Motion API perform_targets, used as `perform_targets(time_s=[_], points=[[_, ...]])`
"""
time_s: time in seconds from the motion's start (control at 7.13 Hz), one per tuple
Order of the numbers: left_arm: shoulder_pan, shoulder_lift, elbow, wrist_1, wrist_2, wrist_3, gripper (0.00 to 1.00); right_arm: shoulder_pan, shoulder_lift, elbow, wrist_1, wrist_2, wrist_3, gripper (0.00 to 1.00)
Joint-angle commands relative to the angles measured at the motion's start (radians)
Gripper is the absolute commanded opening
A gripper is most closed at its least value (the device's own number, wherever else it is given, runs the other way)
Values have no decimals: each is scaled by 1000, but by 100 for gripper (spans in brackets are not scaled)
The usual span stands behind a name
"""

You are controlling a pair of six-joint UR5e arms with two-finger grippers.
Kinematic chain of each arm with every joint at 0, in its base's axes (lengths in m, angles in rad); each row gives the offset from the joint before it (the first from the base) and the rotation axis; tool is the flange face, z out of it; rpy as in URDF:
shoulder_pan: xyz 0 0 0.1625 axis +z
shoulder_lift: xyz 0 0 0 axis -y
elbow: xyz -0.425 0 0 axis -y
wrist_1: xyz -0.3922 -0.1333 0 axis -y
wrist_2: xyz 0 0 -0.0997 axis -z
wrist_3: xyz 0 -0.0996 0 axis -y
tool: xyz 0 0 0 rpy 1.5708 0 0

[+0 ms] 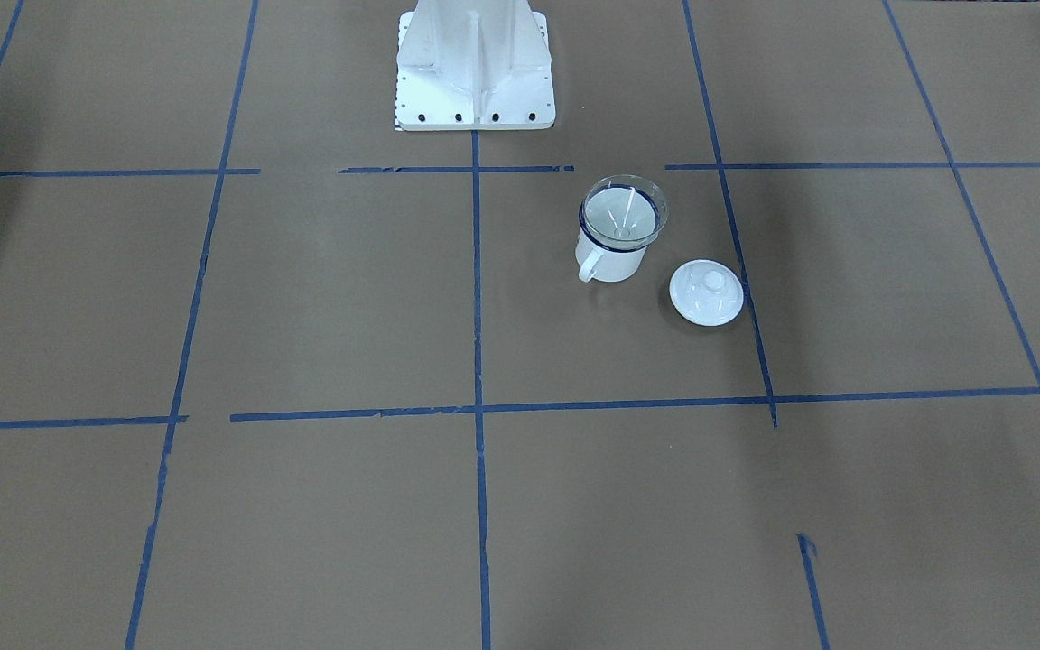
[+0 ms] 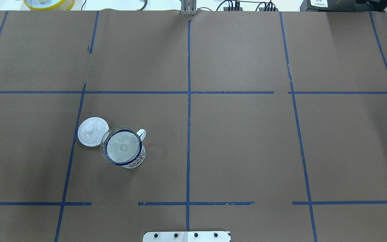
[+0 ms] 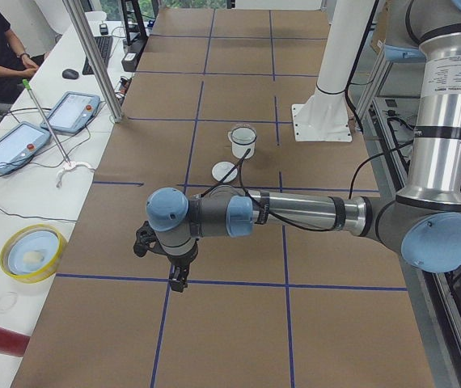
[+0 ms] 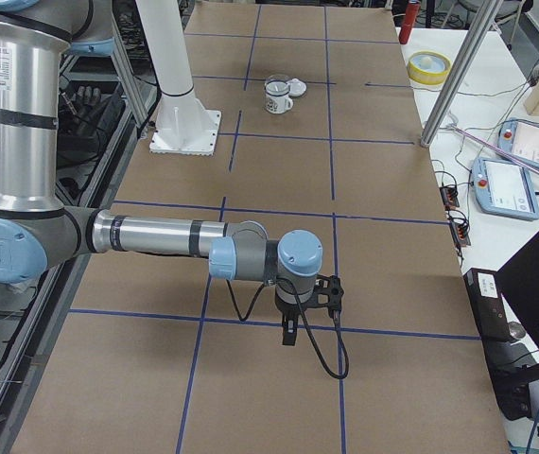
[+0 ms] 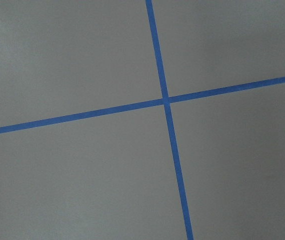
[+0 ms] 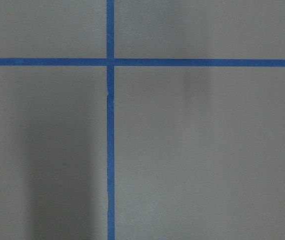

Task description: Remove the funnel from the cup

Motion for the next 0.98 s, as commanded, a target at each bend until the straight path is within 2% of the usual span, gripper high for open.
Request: perform_targets(time_s=[0.0,0.28,0.42,0.84], points=[[1,0,4,-2,2,0,100,0,1,0,0,0,0,100],[2,-17,-1,-14,7,-12,100,0,0,0,0,0,0,100],[4,-57,-10,-23,10,-15,100,0,0,0,0,0,0,100],[27,-75,-236,-17,34,-283,100,0,1,0,0,0,0,100]])
